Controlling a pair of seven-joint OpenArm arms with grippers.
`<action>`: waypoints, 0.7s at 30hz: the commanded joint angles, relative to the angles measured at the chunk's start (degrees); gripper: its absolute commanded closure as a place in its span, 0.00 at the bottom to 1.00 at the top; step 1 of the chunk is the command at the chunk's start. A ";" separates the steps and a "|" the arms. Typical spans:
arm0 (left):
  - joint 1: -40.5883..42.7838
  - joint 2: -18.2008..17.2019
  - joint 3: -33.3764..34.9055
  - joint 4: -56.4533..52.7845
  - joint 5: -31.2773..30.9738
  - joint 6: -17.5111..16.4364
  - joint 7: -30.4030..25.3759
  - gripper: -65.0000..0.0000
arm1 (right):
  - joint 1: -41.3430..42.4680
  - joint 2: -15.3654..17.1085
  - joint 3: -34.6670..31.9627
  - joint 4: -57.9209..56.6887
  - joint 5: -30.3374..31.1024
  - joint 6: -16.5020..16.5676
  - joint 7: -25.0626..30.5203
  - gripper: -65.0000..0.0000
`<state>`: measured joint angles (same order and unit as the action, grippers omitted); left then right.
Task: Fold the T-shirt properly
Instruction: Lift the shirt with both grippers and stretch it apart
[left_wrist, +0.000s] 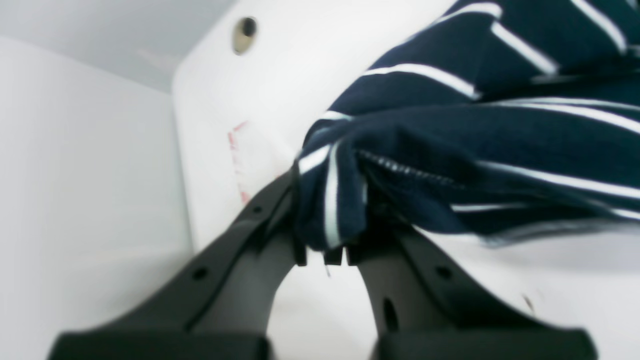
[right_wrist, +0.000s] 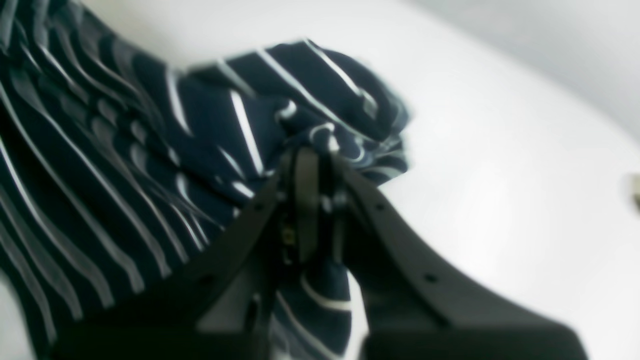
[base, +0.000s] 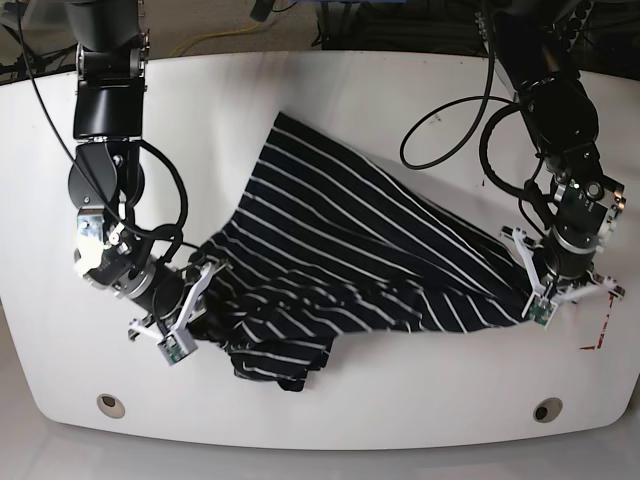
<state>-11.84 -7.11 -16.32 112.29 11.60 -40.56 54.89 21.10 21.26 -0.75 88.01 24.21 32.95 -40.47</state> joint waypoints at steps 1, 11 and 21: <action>-6.49 -0.58 -0.08 1.25 -0.30 0.56 0.53 1.00 | 5.49 1.82 0.53 0.04 0.80 -0.29 1.83 1.00; -25.04 -1.11 -0.26 1.95 0.05 0.56 8.71 1.00 | 21.23 3.58 0.18 -1.46 0.72 -0.20 -2.39 1.00; -38.93 -6.73 -0.17 2.04 -0.12 0.56 13.55 1.00 | 31.86 5.43 -2.54 -4.01 0.80 -0.11 -2.48 1.00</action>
<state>-48.05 -12.27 -16.45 113.75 10.44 -40.36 68.95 50.72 25.82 -3.81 83.48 25.43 33.45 -44.07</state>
